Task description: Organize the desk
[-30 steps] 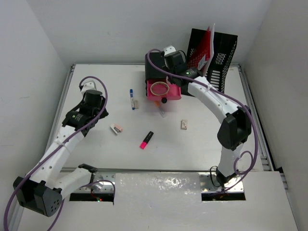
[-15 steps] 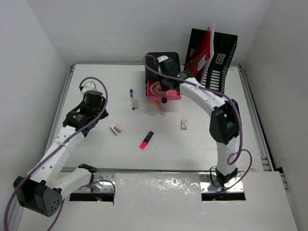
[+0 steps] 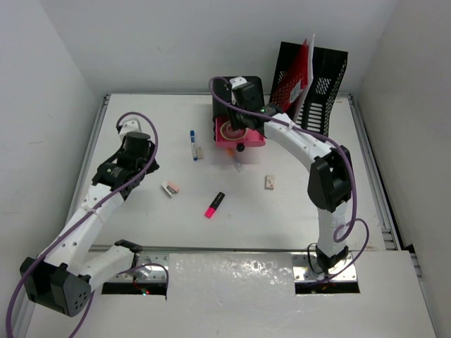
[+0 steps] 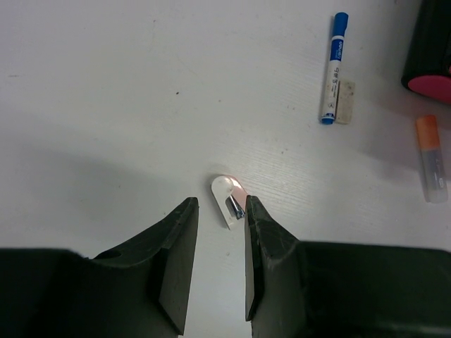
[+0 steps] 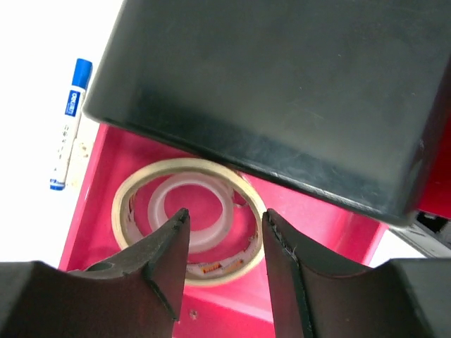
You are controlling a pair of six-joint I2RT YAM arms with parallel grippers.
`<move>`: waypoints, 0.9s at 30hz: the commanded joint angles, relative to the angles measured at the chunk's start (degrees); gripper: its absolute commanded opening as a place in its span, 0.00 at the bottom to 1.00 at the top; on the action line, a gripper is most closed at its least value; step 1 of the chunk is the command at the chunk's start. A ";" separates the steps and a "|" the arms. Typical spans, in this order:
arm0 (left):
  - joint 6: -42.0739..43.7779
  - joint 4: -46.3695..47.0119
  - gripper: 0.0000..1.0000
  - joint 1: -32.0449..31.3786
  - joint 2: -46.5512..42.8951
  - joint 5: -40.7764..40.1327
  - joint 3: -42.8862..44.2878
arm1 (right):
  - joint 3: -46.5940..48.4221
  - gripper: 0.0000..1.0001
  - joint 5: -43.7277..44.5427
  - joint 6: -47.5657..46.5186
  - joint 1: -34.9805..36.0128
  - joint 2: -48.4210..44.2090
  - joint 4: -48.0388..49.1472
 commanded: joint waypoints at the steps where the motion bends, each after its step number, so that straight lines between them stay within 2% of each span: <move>1: -0.23 2.68 0.26 0.38 0.51 -0.40 0.64 | -0.89 0.44 -0.22 0.95 0.09 -7.17 -0.34; 3: -0.41 3.21 0.26 0.30 1.21 -0.22 0.99 | -4.84 0.44 -2.41 1.83 0.35 -12.43 2.19; 7: -0.41 6.62 0.25 0.38 4.01 1.00 2.23 | -19.49 0.45 -4.27 4.55 0.79 -22.54 7.82; 9: -0.14 9.52 0.04 0.38 5.43 2.06 3.19 | -26.61 0.45 -4.44 6.92 1.40 -27.64 10.46; 10: -0.23 10.32 0.00 0.38 7.17 2.76 3.72 | -28.83 0.45 -4.53 7.80 1.50 -29.14 11.43; 13: -0.14 14.54 0.00 0.30 10.95 6.00 6.35 | -37.10 0.48 -4.62 10.97 2.37 -33.45 14.59; 20: -0.67 19.56 0.00 0.30 18.26 14.98 14.00 | -47.66 0.50 -5.76 14.84 2.73 -33.81 22.84; 27: -1.11 18.95 0.00 0.30 19.14 14.64 12.34 | -44.95 0.51 -6.91 13.96 2.73 -26.53 29.72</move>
